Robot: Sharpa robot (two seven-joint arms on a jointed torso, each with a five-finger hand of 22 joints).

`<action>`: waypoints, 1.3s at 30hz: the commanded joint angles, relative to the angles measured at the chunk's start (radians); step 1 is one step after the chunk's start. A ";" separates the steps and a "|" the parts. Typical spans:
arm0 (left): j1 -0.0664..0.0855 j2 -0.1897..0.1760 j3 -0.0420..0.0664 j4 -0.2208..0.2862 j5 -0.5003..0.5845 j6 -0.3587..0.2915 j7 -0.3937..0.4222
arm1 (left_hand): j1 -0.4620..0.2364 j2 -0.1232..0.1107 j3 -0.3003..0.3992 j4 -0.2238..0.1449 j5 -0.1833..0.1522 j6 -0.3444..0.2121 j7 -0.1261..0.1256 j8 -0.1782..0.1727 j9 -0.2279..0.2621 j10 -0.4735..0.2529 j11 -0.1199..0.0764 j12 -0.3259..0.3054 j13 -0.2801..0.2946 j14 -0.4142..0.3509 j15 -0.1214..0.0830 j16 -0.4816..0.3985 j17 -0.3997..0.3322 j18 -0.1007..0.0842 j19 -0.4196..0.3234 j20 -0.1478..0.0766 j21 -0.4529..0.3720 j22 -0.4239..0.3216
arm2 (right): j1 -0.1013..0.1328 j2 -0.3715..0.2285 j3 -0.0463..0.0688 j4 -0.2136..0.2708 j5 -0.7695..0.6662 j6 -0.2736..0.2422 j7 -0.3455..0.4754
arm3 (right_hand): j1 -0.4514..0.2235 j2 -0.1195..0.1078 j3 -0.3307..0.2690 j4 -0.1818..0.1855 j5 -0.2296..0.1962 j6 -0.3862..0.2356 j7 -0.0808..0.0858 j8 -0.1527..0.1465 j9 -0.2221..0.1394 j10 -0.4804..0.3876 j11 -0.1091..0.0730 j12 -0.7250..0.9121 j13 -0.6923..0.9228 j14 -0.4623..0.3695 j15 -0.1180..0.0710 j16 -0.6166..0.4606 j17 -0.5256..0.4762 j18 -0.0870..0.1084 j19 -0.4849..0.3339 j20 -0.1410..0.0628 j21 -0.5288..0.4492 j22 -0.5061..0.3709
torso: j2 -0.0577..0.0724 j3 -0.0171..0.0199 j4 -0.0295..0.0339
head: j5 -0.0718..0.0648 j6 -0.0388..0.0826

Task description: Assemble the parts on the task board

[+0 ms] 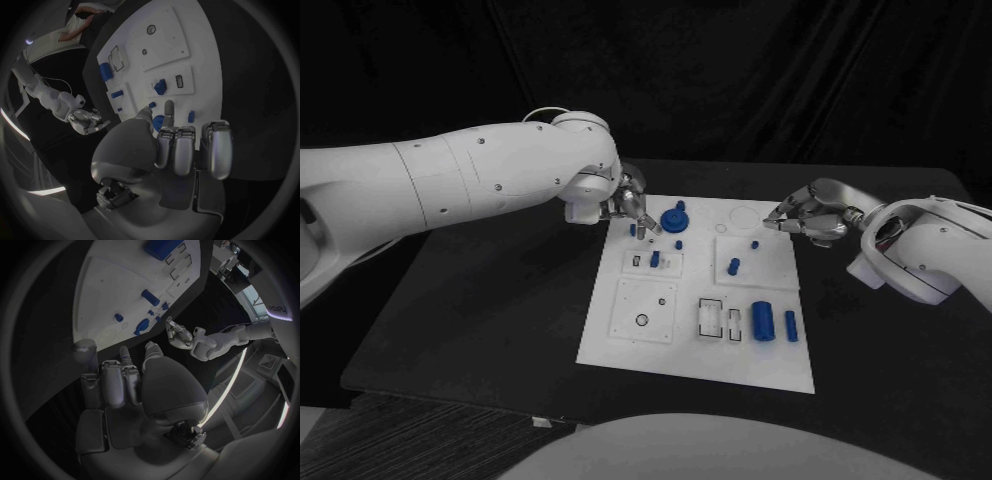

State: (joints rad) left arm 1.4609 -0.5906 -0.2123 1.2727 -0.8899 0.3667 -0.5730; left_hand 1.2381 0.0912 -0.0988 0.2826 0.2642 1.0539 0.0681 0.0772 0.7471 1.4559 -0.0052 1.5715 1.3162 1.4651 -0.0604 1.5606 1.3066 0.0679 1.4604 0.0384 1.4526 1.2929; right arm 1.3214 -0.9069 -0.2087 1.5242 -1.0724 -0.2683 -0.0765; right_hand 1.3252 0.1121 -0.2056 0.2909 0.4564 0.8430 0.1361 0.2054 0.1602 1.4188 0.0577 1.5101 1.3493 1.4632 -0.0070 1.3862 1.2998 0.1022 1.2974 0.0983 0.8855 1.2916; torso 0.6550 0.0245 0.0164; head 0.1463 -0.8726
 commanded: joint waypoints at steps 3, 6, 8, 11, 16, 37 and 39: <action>0.003 0.014 0.001 -0.010 0.024 0.050 -0.005 | 0.002 0.008 -0.006 -0.001 -0.018 0.008 0.003 -0.014 -0.020 0.115 0.003 -0.001 0.255 0.106 0.004 0.010 0.264 -0.045 0.069 0.015 0.019 0.247 | -0.002 -0.004 0.001 0.007 -0.005 -0.023 0.010 | 0.010 0.016 -0.020 -0.002 0.003 0.002 0.002 0.015 -0.012 0.008 0.001 -0.031 0.116 0.023 -0.001 0.008 0.123 0.025 0.011 0.001 0.012 0.097 | 0.000 0.0018 -0.0009 | 0.000 0.000; 0.003 0.023 0.001 -0.016 0.024 0.058 -0.007 | 0.002 0.008 -0.006 -0.002 -0.022 0.012 0.002 -0.014 -0.028 0.115 0.002 -0.001 0.255 0.106 0.003 0.010 0.264 -0.044 0.069 0.015 0.019 0.247 | -0.002 -0.005 0.001 0.008 -0.005 -0.023 0.010 | 0.010 0.016 -0.021 -0.002 0.003 0.003 0.002 0.015 -0.012 0.009 0.001 -0.030 0.117 0.024 -0.001 0.009 0.124 0.024 0.013 0.001 0.015 0.098 | 0.000 0.0018 -0.0005 | -0.001 0.000; 0.003 0.029 0.001 -0.020 0.024 0.063 -0.008 | 0.003 0.007 -0.006 -0.003 -0.025 0.014 0.002 -0.013 -0.032 0.115 0.002 -0.001 0.255 0.106 0.003 0.010 0.264 -0.045 0.069 0.014 0.019 0.247 | -0.002 -0.005 0.001 0.009 -0.005 -0.022 0.010 | 0.010 0.016 -0.021 -0.002 0.003 0.003 0.002 0.015 -0.012 0.009 0.001 -0.030 0.117 0.024 -0.001 0.009 0.124 0.024 0.013 0.001 0.015 0.098 | -0.001 0.0014 -0.0003 | -0.001 0.000; 0.003 0.036 0.001 -0.027 0.024 0.072 -0.009 | 0.006 0.007 -0.005 -0.006 -0.033 0.019 0.001 -0.013 -0.042 0.115 0.001 -0.001 0.255 0.106 0.003 0.010 0.264 -0.044 0.069 0.014 0.019 0.247 | -0.002 -0.005 0.001 0.009 -0.005 -0.022 0.010 | 0.010 0.016 -0.021 -0.002 0.003 0.003 0.002 0.015 -0.012 0.009 0.001 -0.030 0.117 0.024 -0.001 0.009 0.124 0.024 0.013 0.001 0.015 0.098 | -0.001 0.0018 0.0008 | -0.001 0.000; -0.001 0.058 0.001 -0.049 0.024 0.094 -0.013 | 0.012 0.008 -0.002 -0.013 -0.058 0.027 0.000 -0.013 -0.066 0.115 0.000 -0.001 0.255 0.106 0.002 0.010 0.264 -0.044 0.069 0.013 0.018 0.246 | -0.002 -0.004 0.001 0.009 -0.005 -0.020 0.010 | 0.010 0.016 -0.021 -0.003 0.004 0.004 0.001 0.016 -0.011 0.011 0.001 -0.029 0.118 0.024 -0.001 0.010 0.124 0.024 0.013 0.001 0.016 0.099 | -0.001 0.0014 0.0009 | -0.003 0.000; -0.026 0.115 0.001 -0.111 0.024 0.132 -0.021 | 0.029 0.011 0.022 -0.040 -0.099 0.072 -0.012 0.004 -0.097 0.115 -0.009 -0.001 0.255 0.106 -0.005 0.010 0.264 -0.044 0.068 0.009 0.017 0.246 | -0.002 -0.004 0.001 0.011 -0.005 -0.011 0.006 | 0.012 0.017 -0.021 -0.004 0.005 0.006 0.001 0.017 -0.011 0.010 0.001 -0.029 0.117 0.024 -0.001 0.009 0.124 0.024 0.015 0.001 0.016 0.099 | 0.000 0.0003 0.0006 | -0.006 0.000; -0.029 0.117 0.001 -0.115 0.024 0.134 -0.021 | 0.029 0.011 0.022 -0.040 -0.099 0.072 -0.012 0.004 -0.097 0.115 -0.009 -0.001 0.255 0.106 -0.005 0.010 0.264 -0.044 0.068 0.009 0.017 0.246 | -0.002 -0.004 0.001 0.012 -0.005 -0.011 0.005 | 0.012 0.017 -0.021 -0.004 0.005 0.006 0.001 0.017 -0.011 0.010 0.001 -0.029 0.117 0.024 -0.001 0.009 0.124 0.024 0.015 0.001 0.016 0.099 | -0.001 0.0002 0.0007 | -0.006 0.000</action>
State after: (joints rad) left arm 1.4338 -0.4759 -0.2126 1.1602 -0.8738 0.4769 -0.5955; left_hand 1.2475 0.1004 -0.0851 0.2548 0.1773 1.1113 0.0572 0.0775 0.6607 1.4624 -0.0126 1.5719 1.3168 1.4651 -0.0606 1.5606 1.3066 0.0680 1.4604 0.0383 1.4596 1.2929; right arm 1.3213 -0.9100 -0.2087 1.5329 -1.0724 -0.2749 -0.0703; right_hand 1.3252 0.1121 -0.2057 0.2909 0.4564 0.8433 0.1361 0.2054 0.1602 1.4222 0.0610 1.5101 1.3493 1.4632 -0.0070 1.3862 1.2998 0.1022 1.3009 0.1017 0.8856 1.2915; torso 0.6551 0.0247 0.0168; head 0.1409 -0.8726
